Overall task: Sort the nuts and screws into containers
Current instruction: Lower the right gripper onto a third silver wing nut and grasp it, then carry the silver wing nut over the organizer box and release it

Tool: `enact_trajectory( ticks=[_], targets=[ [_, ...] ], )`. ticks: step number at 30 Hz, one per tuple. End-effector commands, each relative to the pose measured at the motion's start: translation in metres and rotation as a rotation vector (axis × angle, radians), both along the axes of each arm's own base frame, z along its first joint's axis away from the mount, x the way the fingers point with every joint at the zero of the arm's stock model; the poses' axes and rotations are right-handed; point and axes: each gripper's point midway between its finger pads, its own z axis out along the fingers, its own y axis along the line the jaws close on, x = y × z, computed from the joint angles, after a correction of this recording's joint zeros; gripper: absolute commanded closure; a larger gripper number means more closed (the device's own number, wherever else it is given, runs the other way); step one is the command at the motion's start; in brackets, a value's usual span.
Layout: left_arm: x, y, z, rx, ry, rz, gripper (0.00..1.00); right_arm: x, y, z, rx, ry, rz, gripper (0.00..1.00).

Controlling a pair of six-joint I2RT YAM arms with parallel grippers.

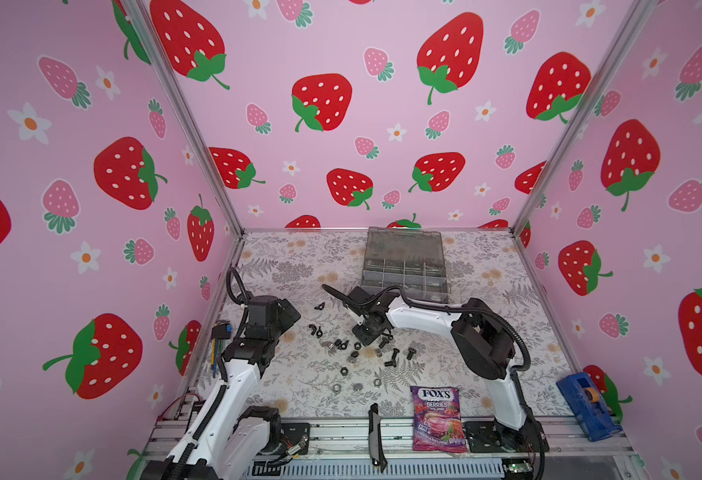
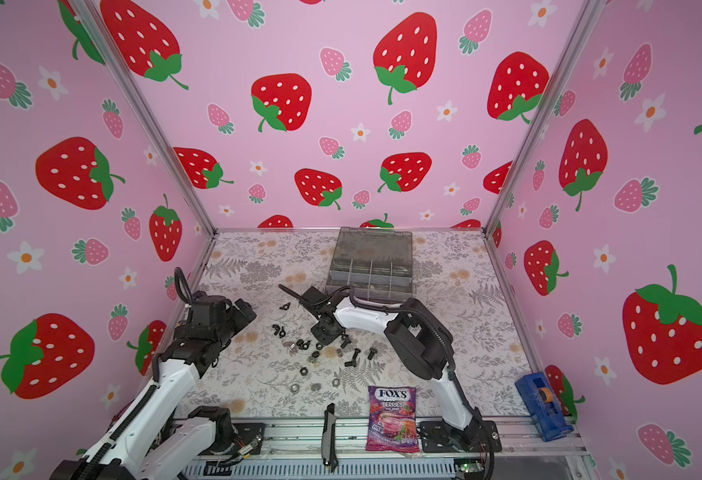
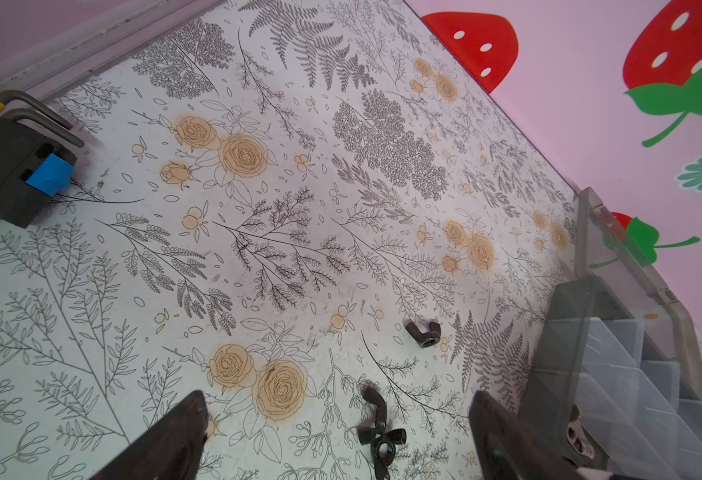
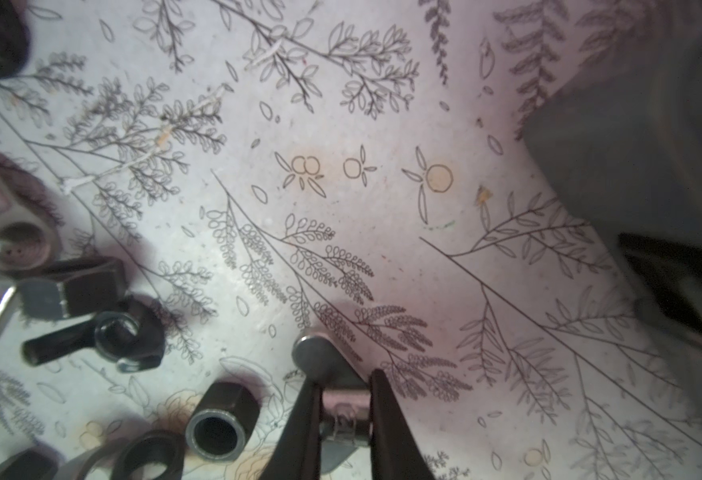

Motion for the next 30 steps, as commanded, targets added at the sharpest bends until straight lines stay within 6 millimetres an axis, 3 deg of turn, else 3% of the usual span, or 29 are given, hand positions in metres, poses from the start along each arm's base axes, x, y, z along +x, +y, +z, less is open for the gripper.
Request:
enact_trajectory(
  ticks=[1,8,15,22,30],
  targets=[
    [-0.001,0.007,0.006,0.013,-0.008,0.041,0.01,0.011,0.001,0.024,0.019,-0.042,-0.027,0.92],
    [0.0,0.01,0.01,0.021,-0.02,0.053,0.01,0.039,-0.007,0.07,0.11,-0.116,-0.103,0.96],
    [0.0,0.01,0.009,0.021,-0.015,0.055,0.01,0.079,-0.039,0.093,0.156,-0.163,-0.231,0.97],
    [0.001,0.008,0.007,0.016,-0.007,0.049,0.01,0.111,-0.069,0.093,0.163,-0.168,-0.336,0.97],
    [0.001,0.008,0.007,0.012,-0.007,0.047,0.01,0.126,-0.081,0.078,0.145,-0.159,-0.362,0.97]
  ],
)
